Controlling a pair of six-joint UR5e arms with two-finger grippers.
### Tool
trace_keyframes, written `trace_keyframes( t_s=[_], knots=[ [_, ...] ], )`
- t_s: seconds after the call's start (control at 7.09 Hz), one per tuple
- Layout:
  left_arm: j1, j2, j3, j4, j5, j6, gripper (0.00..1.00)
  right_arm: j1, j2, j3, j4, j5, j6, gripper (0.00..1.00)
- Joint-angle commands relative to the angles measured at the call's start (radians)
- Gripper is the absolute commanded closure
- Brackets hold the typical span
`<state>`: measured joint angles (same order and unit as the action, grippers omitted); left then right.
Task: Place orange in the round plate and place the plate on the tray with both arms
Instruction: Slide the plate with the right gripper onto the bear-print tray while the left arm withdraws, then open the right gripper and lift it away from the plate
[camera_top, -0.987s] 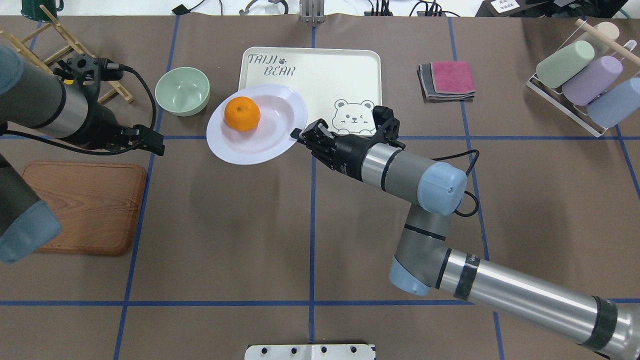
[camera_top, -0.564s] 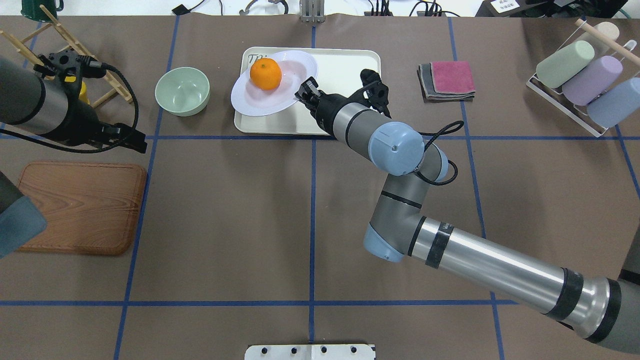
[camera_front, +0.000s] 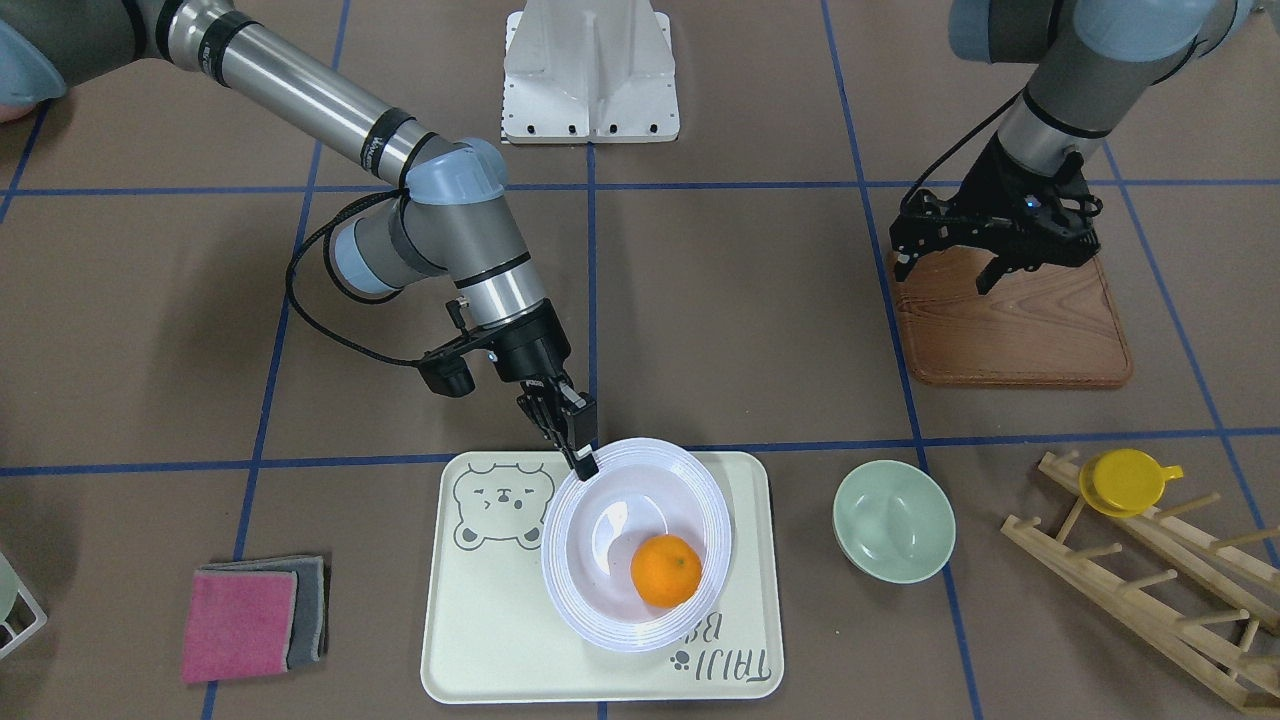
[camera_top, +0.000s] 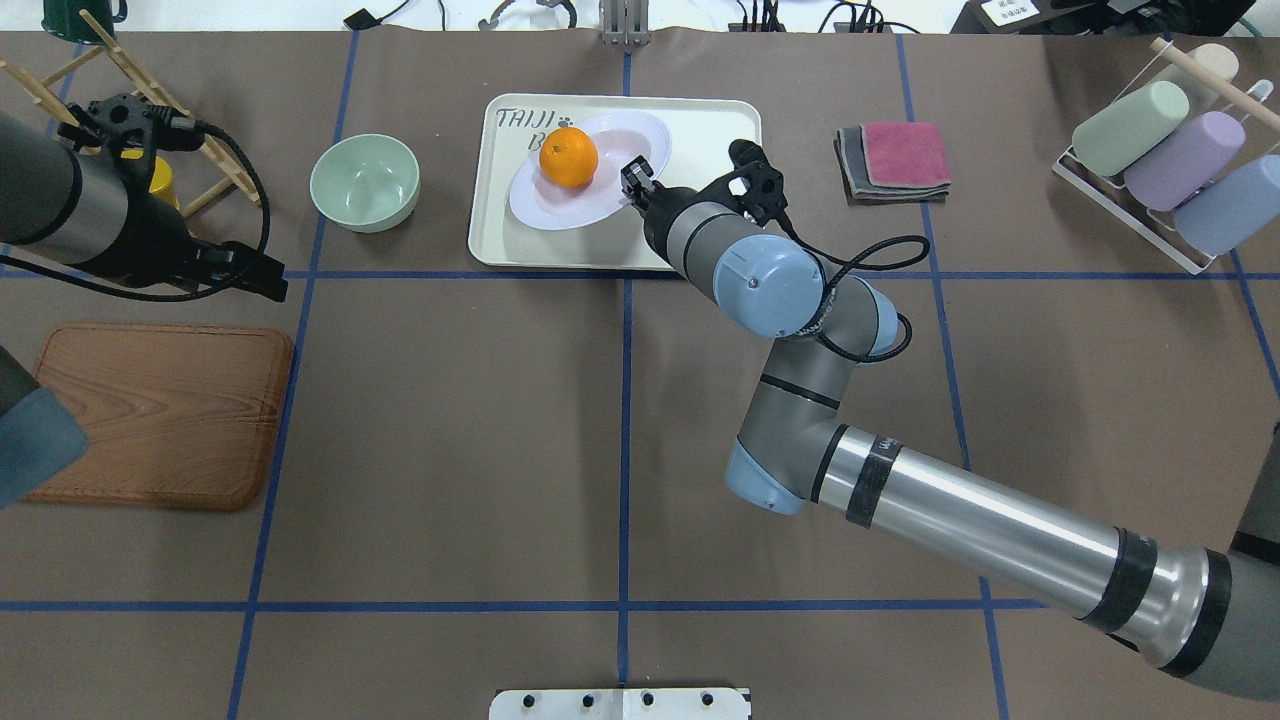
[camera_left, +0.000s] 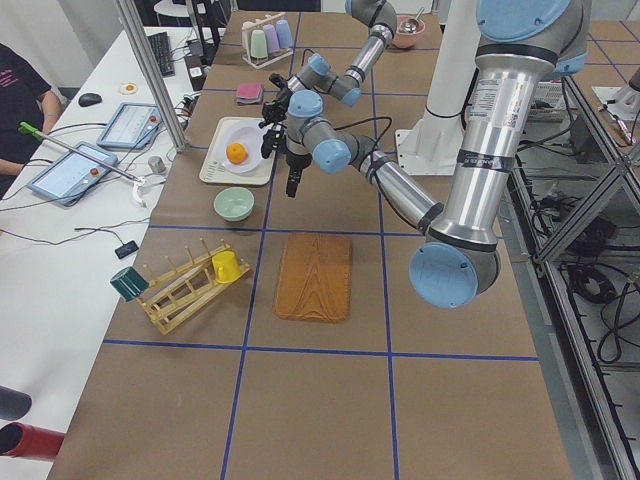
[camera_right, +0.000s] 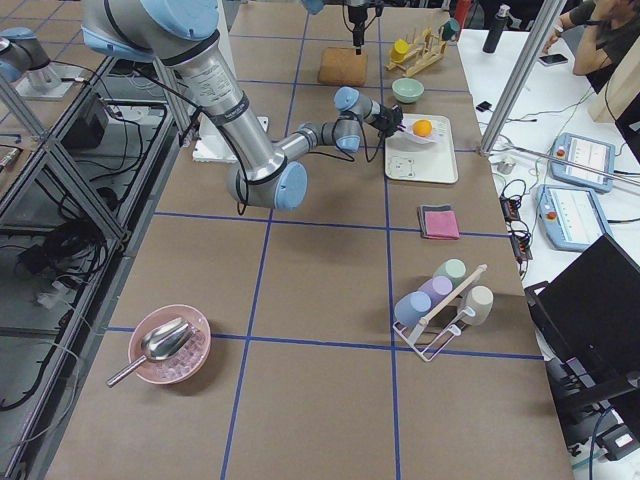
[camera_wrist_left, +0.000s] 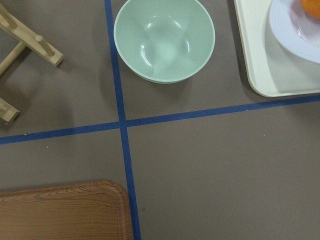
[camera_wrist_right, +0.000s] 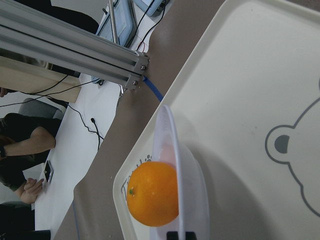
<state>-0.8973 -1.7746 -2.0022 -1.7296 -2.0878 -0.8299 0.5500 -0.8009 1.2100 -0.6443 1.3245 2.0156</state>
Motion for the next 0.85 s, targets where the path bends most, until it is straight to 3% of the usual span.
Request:
trace_keyframes(
  t_s=[0.0, 0.28, 0.42, 0.56, 0.71],
  knots=[
    [-0.023, 0.017, -0.001, -0.002, -0.012, 0.021, 0.03, 0.068, -0.03, 0.127, -0.298, 0.229, -0.311, 0.0],
    [-0.076, 0.065, 0.002, -0.001, -0.041, 0.151, 0.03, 0.215, -0.168, 0.372, -0.629, 0.475, -0.768, 0.0],
    [-0.104, 0.12, 0.002, -0.002, -0.041, 0.245, 0.02, 0.32, -0.188, 0.44, -0.791, 0.63, -0.986, 0.0],
    [-0.171, 0.197, 0.003, -0.004, -0.044, 0.379, 0.02, 0.409, -0.207, 0.482, -0.921, 0.701, -1.188, 0.0],
    [-0.24, 0.271, 0.017, -0.008, -0.064, 0.537, 0.02, 0.439, -0.208, 0.493, -0.961, 0.702, -1.294, 0.0]
  ],
)
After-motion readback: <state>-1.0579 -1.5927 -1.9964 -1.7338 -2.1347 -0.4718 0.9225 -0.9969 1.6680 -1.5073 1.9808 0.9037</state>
